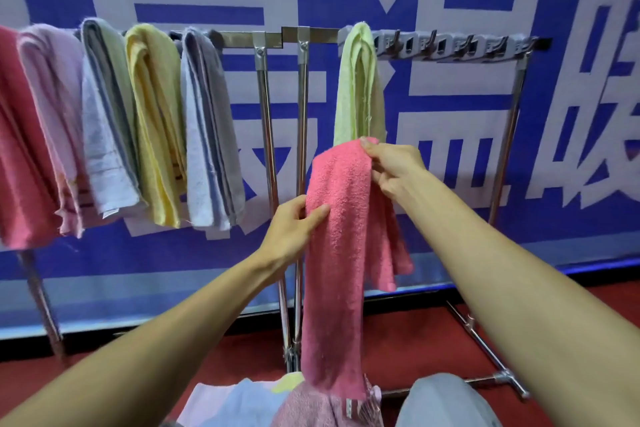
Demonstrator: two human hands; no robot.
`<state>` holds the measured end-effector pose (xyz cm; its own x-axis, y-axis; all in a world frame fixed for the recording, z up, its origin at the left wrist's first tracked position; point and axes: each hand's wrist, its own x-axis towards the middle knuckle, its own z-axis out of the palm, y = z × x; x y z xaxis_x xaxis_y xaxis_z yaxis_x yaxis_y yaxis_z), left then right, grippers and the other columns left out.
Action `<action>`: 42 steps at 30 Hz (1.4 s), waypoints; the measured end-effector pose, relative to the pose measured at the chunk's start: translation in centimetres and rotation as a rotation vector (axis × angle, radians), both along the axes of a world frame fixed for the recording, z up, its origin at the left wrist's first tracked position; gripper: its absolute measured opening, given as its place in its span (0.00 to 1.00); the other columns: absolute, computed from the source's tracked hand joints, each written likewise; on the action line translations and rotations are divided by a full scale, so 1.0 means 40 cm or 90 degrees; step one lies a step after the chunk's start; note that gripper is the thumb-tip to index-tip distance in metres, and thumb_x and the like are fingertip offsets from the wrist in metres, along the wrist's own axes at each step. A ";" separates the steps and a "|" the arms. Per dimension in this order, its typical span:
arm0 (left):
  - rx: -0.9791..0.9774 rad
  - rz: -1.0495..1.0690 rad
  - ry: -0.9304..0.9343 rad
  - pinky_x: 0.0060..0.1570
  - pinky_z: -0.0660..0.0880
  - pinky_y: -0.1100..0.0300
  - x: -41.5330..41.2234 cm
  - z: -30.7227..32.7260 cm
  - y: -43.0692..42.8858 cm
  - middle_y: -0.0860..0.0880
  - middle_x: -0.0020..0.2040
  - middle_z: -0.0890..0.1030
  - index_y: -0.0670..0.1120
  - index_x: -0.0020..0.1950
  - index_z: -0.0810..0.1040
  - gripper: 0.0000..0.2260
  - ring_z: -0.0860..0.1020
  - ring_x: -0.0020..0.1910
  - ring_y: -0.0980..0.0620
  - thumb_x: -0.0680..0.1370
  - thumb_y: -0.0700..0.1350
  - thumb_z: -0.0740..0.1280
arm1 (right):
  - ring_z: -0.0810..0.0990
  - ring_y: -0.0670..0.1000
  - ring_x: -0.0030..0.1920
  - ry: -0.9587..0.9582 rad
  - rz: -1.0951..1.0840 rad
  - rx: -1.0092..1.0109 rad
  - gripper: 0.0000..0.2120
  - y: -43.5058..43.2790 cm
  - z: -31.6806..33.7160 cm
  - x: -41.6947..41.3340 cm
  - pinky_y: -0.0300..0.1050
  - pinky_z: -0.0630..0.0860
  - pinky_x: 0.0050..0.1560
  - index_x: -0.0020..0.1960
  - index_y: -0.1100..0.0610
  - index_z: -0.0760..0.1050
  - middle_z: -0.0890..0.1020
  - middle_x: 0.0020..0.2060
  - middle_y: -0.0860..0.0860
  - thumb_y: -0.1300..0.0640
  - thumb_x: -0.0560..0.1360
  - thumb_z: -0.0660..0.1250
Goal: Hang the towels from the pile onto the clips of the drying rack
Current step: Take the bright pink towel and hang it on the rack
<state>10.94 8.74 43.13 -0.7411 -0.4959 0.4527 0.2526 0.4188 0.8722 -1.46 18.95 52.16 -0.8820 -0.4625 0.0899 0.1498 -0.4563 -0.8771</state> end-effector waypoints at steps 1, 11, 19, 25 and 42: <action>-0.006 0.008 0.014 0.39 0.75 0.68 -0.008 0.003 0.010 0.55 0.41 0.82 0.47 0.49 0.80 0.05 0.78 0.37 0.63 0.79 0.44 0.65 | 0.81 0.50 0.38 -0.005 -0.007 0.003 0.03 0.012 -0.001 -0.011 0.45 0.83 0.38 0.44 0.65 0.78 0.82 0.39 0.56 0.69 0.71 0.71; -0.127 0.002 -0.002 0.30 0.69 0.63 -0.123 0.233 0.087 0.43 0.33 0.73 0.30 0.42 0.76 0.24 0.71 0.30 0.53 0.79 0.53 0.63 | 0.67 0.47 0.22 0.261 -0.033 0.500 0.15 0.143 -0.007 -0.123 0.38 0.67 0.22 0.37 0.57 0.71 0.70 0.28 0.49 0.50 0.73 0.72; -0.184 -0.066 -0.090 0.24 0.65 0.64 -0.175 0.354 0.116 0.52 0.23 0.67 0.48 0.26 0.68 0.22 0.66 0.21 0.55 0.78 0.56 0.64 | 0.74 0.46 0.30 0.185 0.233 0.161 0.10 0.132 0.021 -0.114 0.40 0.72 0.35 0.39 0.60 0.76 0.77 0.31 0.50 0.57 0.78 0.65; -0.107 -0.059 -0.132 0.23 0.68 0.69 -0.175 0.413 0.092 0.53 0.22 0.69 0.46 0.33 0.70 0.18 0.69 0.19 0.58 0.80 0.53 0.61 | 0.79 0.50 0.42 0.116 0.458 0.027 0.20 0.148 0.048 -0.149 0.45 0.78 0.48 0.54 0.60 0.79 0.80 0.42 0.53 0.44 0.75 0.65; 0.133 -0.374 -0.130 0.32 0.76 0.65 -0.295 0.329 0.057 0.51 0.36 0.82 0.44 0.52 0.80 0.09 0.80 0.32 0.56 0.79 0.46 0.61 | 0.79 0.47 0.29 0.145 0.188 -0.214 0.09 0.164 0.210 -0.297 0.40 0.78 0.32 0.49 0.62 0.75 0.80 0.31 0.52 0.61 0.81 0.57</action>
<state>-0.86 11.03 56.29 -0.9761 -0.0442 0.2126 0.2087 0.0784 0.9748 -13.33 25.51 60.54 -0.6583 -0.6027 0.4510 0.1378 -0.6855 -0.7149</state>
